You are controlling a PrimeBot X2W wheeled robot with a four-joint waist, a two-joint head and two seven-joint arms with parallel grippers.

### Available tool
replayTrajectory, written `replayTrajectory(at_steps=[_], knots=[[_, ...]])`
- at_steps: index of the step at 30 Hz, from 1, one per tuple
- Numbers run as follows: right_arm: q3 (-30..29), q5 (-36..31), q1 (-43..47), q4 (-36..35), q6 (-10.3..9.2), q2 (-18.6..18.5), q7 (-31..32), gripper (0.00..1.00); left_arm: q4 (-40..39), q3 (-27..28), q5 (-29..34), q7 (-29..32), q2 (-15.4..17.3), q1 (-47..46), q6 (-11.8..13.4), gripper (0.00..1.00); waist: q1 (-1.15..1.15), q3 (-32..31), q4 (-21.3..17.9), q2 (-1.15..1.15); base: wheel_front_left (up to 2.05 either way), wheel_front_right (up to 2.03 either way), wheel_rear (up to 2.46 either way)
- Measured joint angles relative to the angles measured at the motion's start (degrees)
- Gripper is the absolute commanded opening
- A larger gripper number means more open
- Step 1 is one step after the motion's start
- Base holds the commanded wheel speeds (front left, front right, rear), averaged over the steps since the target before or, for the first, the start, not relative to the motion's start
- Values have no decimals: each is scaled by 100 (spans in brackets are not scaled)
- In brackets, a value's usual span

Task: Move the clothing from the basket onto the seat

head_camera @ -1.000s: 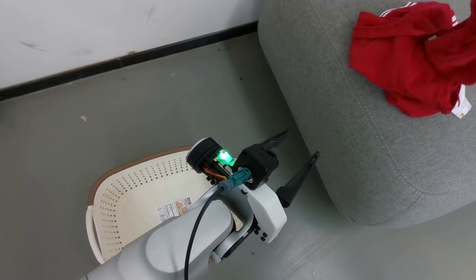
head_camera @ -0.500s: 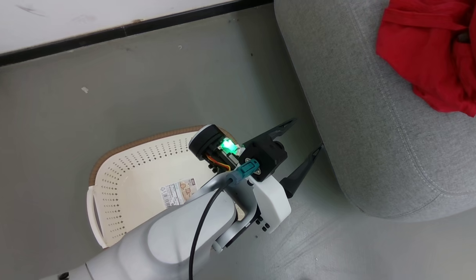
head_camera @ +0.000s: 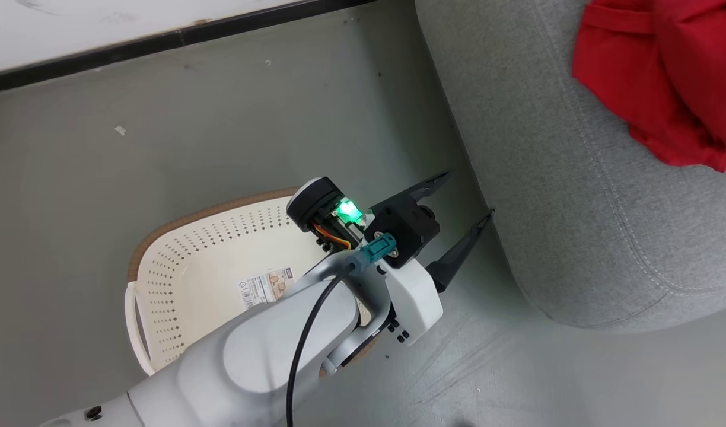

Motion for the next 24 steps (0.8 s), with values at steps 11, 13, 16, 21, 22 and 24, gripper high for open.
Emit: replayTrajectory(at_steps=[11,13,16,21,22,24], knots=[[63,18,349,-156,0,62,-67,100,177,111,-26,-126,36,-41,-51,100,0,-222,-162,0,0,0,0],[74,18,415,-261,0,67,-68,100,213,156,-65,-159,62,-38,-51,100,0,-286,-191,0,0,0,0],[80,19,503,-489,0,66,-70,100,290,225,-114,-232,113,-13,-49,100,0,-391,-228,0,0,0,0],[-34,157,610,-1133,-1,118,-80,100,394,381,-166,-403,235,125,-30,100,0,-590,-272,0,0,0,0],[-45,174,658,-1250,-1,144,-83,100,413,421,-175,-433,246,159,-14,100,0,-632,-276,0,0,0,0],[-45,175,794,-1455,-1,193,-85,100,457,493,-214,-511,278,211,16,100,0,-720,-282,0,0,0,0]])
